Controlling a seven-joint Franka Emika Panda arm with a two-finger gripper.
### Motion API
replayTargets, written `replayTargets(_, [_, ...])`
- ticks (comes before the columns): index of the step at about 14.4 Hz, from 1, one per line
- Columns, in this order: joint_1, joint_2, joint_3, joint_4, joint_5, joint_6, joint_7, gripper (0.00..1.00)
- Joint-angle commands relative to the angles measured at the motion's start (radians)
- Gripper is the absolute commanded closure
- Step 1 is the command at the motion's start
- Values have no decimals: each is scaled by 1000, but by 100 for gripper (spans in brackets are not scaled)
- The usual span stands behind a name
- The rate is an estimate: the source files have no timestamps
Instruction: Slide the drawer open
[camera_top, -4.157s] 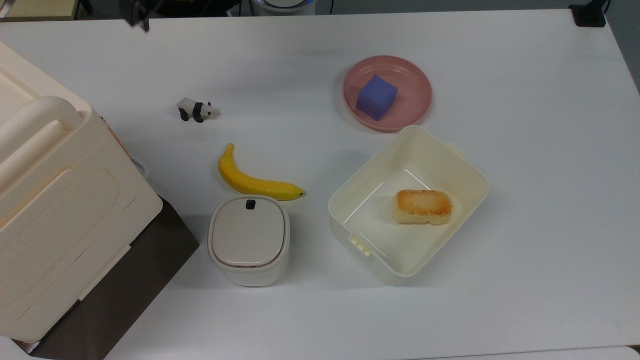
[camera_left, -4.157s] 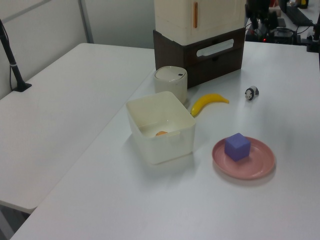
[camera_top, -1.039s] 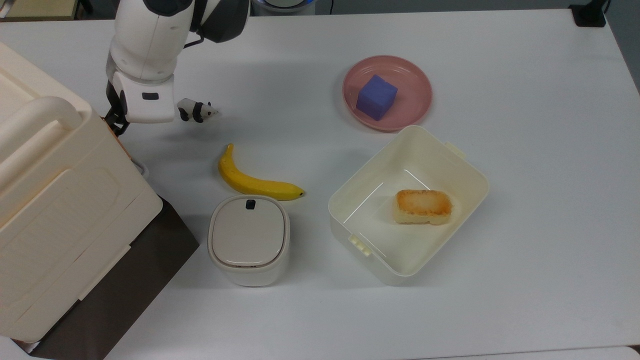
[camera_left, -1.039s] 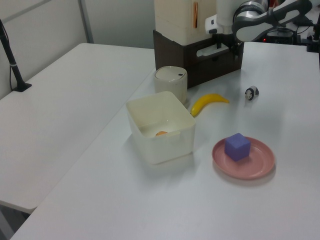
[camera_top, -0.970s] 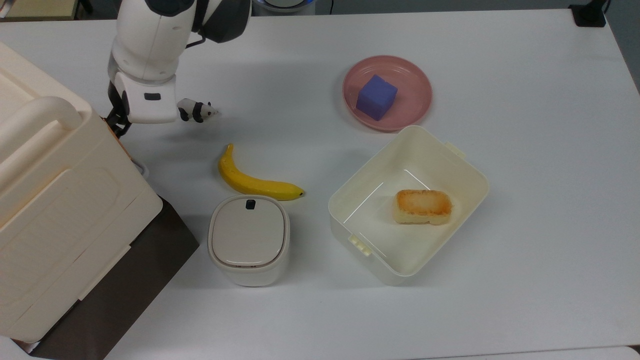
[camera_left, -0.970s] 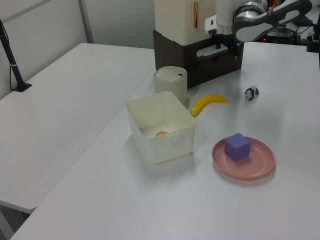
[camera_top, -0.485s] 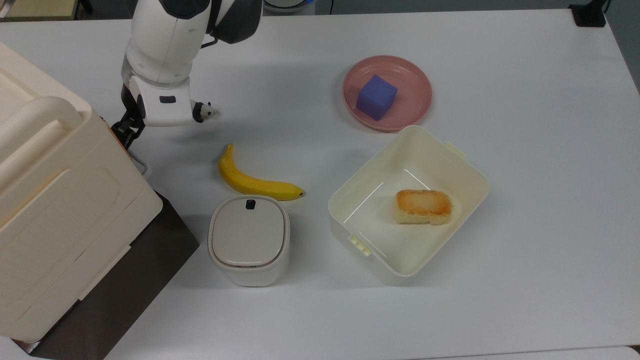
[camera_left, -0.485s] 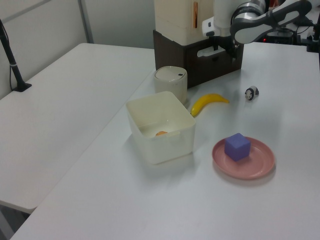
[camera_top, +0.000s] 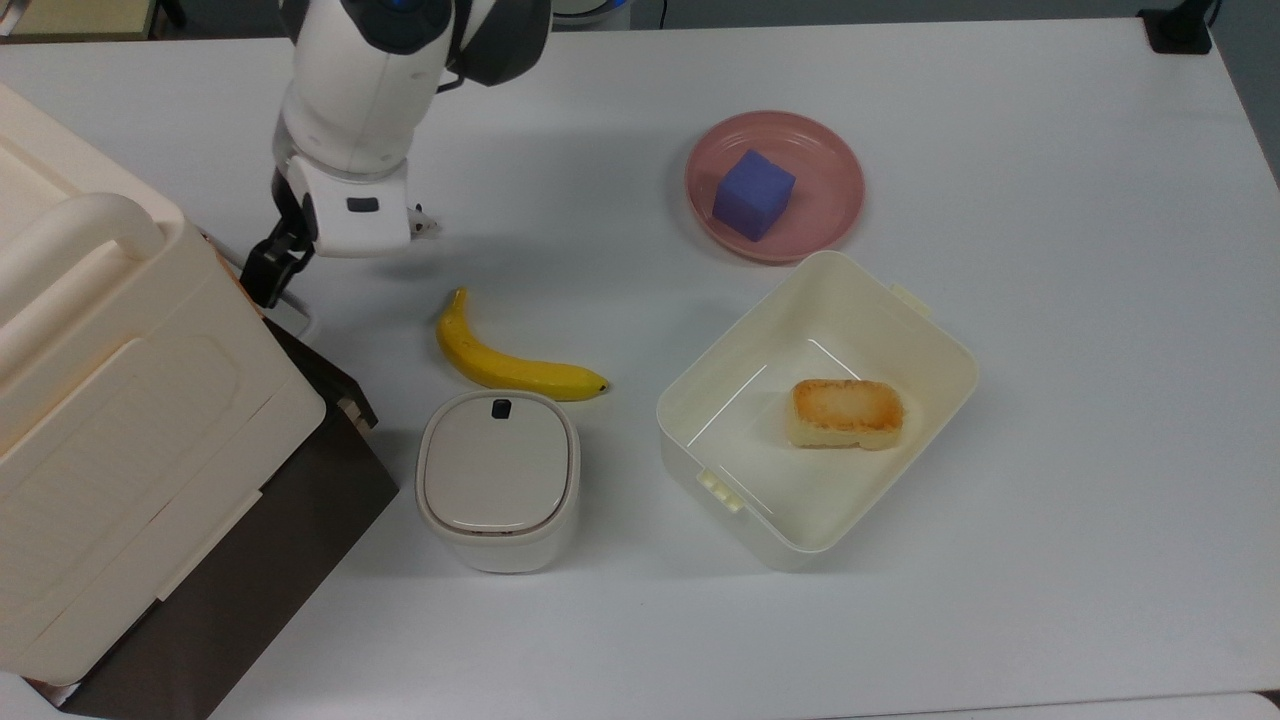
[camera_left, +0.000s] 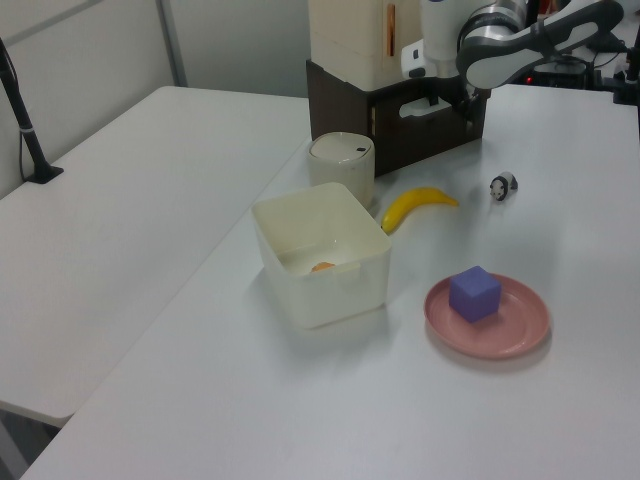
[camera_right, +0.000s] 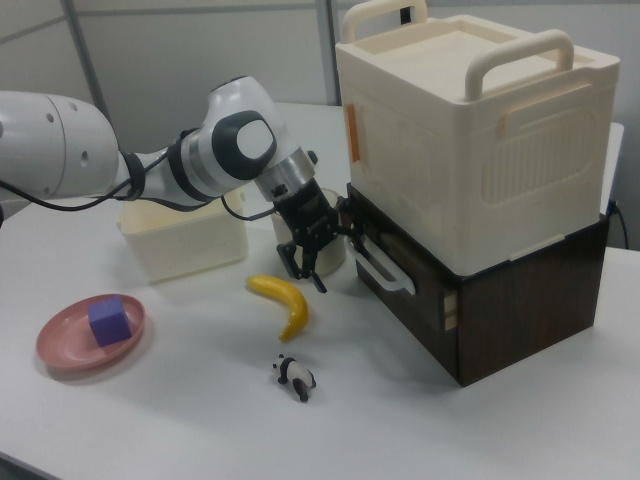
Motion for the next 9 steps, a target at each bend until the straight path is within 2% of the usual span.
replayTargets(1, [9,-29,47,-32,-2,-75,52,0])
replayTargets(5, [9,-33,86,-29,3,-122,108,0])
replayTargets(9, [12,-47,97,-29,4,-152,130,0])
